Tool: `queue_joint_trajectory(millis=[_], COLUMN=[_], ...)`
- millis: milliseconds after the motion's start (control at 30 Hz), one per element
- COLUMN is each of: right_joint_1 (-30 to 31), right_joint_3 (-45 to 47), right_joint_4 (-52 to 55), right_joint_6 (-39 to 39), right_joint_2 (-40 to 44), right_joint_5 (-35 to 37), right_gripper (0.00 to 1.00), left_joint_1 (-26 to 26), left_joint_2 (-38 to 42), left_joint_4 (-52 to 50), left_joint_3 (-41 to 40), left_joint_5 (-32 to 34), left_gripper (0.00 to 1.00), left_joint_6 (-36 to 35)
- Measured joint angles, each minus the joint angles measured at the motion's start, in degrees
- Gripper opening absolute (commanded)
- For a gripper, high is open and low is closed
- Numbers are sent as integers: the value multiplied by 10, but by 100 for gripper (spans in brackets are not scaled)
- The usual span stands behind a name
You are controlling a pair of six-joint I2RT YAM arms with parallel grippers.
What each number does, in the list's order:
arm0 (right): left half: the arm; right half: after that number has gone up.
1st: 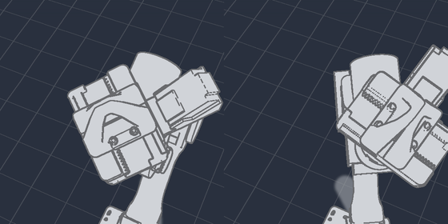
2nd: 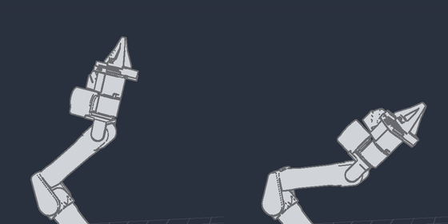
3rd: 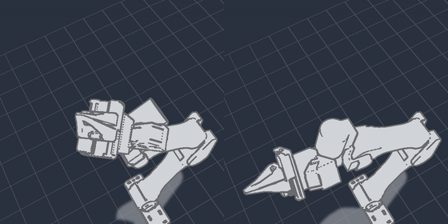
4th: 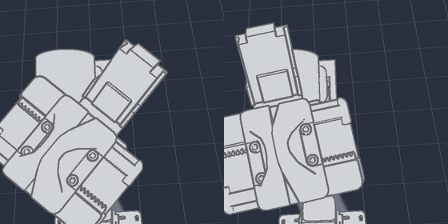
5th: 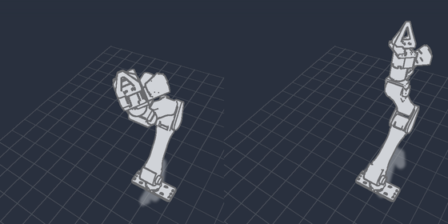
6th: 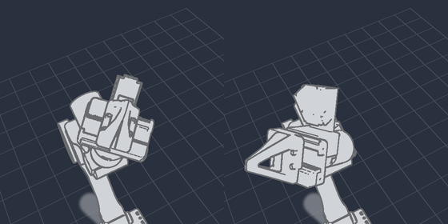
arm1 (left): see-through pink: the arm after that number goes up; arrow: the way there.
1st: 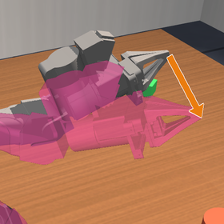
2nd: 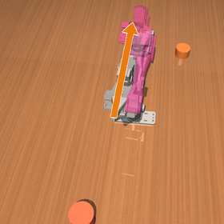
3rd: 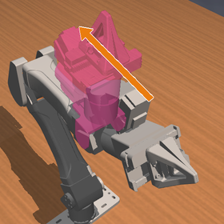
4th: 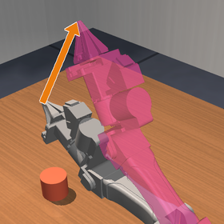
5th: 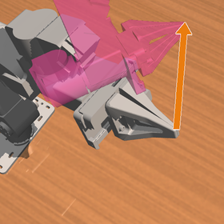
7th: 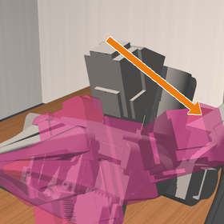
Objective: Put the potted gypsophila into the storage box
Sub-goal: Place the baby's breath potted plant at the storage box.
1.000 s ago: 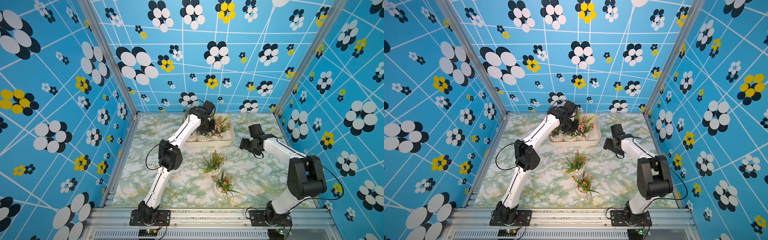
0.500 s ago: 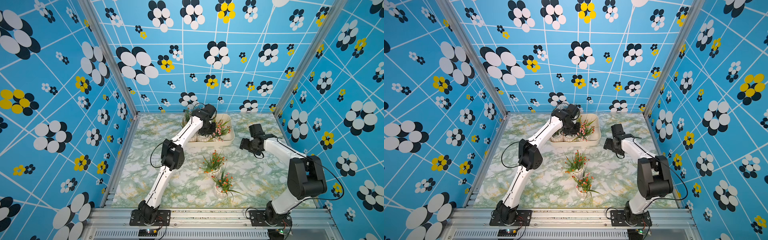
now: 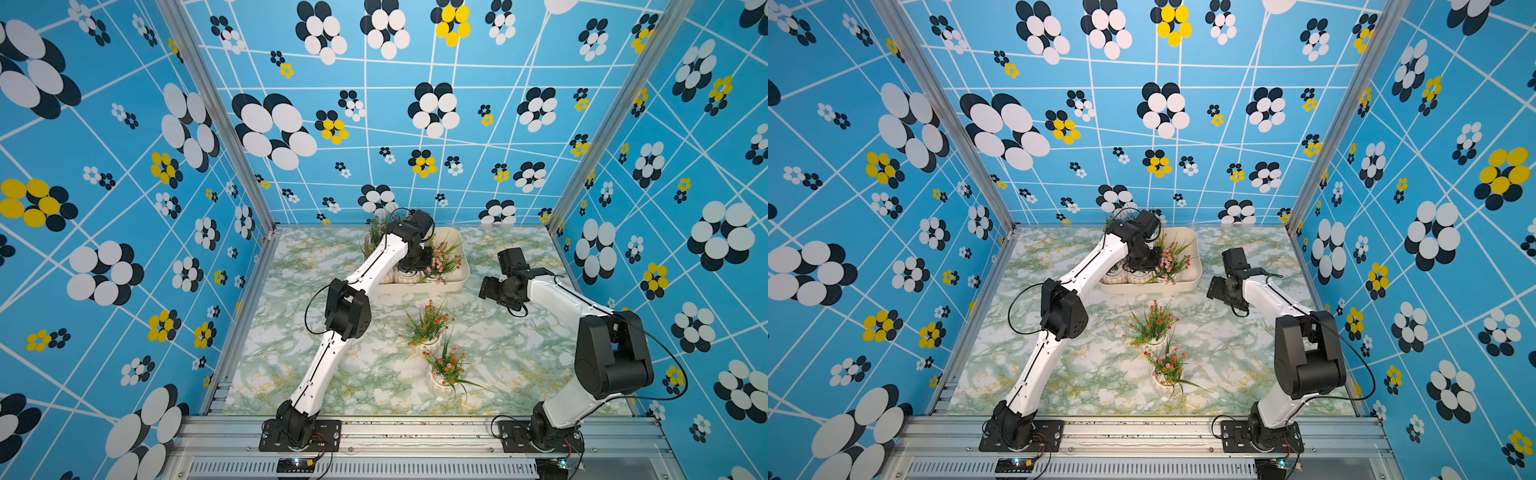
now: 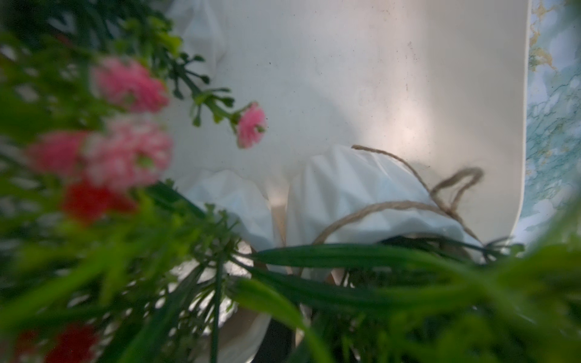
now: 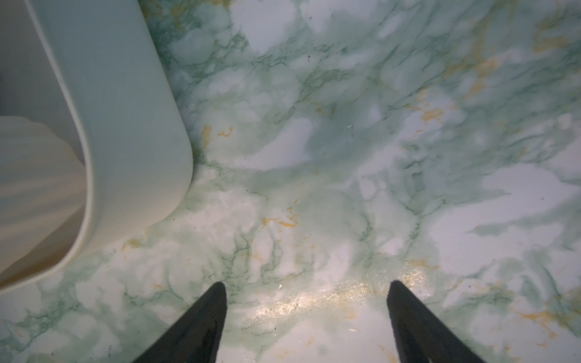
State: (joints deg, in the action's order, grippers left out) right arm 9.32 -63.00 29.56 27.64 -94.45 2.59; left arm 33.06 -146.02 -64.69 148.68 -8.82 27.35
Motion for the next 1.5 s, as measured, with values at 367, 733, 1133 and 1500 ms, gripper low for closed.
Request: queue_joint_trajectory(millis=[367,733,1133,1500], right_joint_1=[-1,-2,-2,-2], right_joint_3=[0,-1,-18,-21], right_joint_4=[0,0,13,63], right_joint_6=[0,0,-8,-33], right_joint_2=[-3,-3,-3,23], right_joint_5=[-2,-4,-4,-33], right_gripper=[83,83,83,84], left_joint_1=[2,3,2,-12], left_joint_2=[-13,-13,-5,68], left_joint_4=[4,4,2,-23], left_joint_3=[0,3,4,4], left_joint_5=[-5,-16,-17,1], left_gripper=[14,26,34,37], left_joint_6=[0,-2,0,0])
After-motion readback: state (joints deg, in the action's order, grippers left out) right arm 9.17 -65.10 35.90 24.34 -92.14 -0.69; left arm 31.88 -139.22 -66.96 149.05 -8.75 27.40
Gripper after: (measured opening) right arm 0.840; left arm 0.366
